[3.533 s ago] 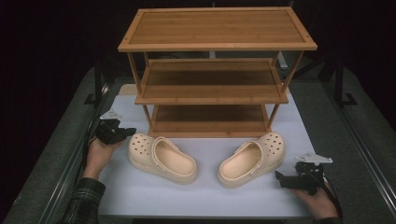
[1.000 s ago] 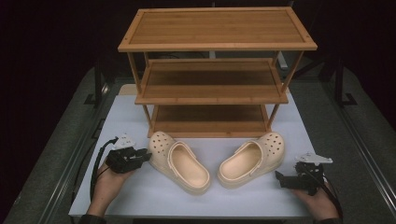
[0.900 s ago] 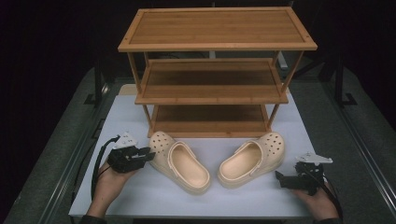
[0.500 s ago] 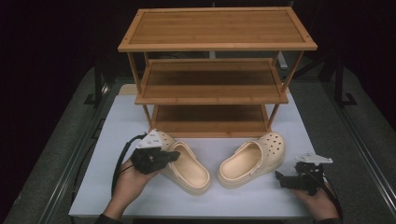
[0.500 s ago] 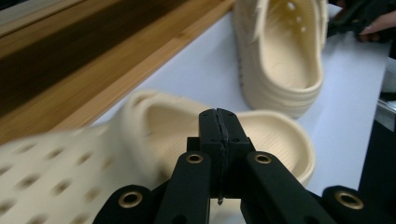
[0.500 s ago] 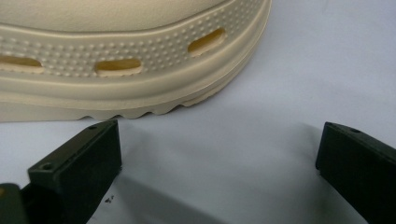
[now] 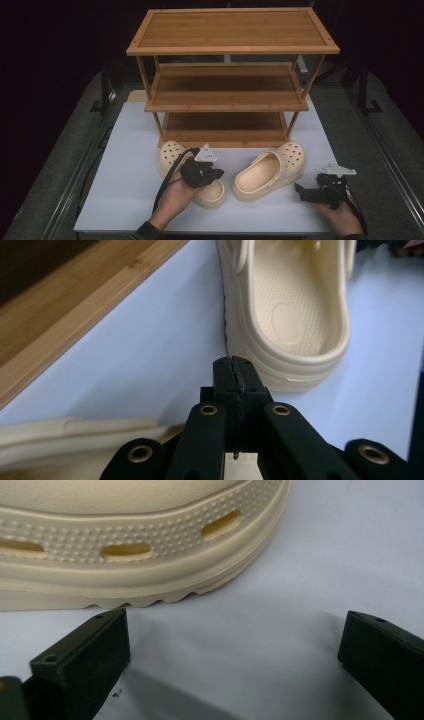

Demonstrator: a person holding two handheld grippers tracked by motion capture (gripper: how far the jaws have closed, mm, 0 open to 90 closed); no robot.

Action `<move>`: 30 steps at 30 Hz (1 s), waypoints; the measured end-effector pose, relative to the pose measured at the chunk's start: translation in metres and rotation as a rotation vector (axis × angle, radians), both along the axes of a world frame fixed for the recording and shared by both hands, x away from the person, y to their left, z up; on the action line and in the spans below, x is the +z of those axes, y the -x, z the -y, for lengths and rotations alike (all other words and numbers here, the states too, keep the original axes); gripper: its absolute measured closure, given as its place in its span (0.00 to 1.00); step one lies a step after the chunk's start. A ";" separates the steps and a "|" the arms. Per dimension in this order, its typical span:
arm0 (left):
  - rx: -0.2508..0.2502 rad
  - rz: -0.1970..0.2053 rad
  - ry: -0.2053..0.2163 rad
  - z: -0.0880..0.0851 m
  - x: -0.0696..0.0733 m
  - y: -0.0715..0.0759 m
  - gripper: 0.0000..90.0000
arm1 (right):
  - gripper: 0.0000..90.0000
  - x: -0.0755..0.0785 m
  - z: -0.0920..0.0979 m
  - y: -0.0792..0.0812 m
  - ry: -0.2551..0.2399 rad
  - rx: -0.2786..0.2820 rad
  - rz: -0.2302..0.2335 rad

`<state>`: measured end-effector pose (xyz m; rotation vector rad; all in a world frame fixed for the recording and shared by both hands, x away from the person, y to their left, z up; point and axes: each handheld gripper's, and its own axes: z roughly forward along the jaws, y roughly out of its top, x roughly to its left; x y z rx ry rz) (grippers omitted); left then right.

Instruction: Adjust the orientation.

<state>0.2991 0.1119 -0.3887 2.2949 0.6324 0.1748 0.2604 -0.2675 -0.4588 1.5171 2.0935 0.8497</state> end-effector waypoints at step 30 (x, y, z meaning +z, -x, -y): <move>-0.069 -0.060 -0.060 -0.021 -0.004 0.027 1.00 | 0.00 0.000 0.000 0.000 0.000 0.000 0.000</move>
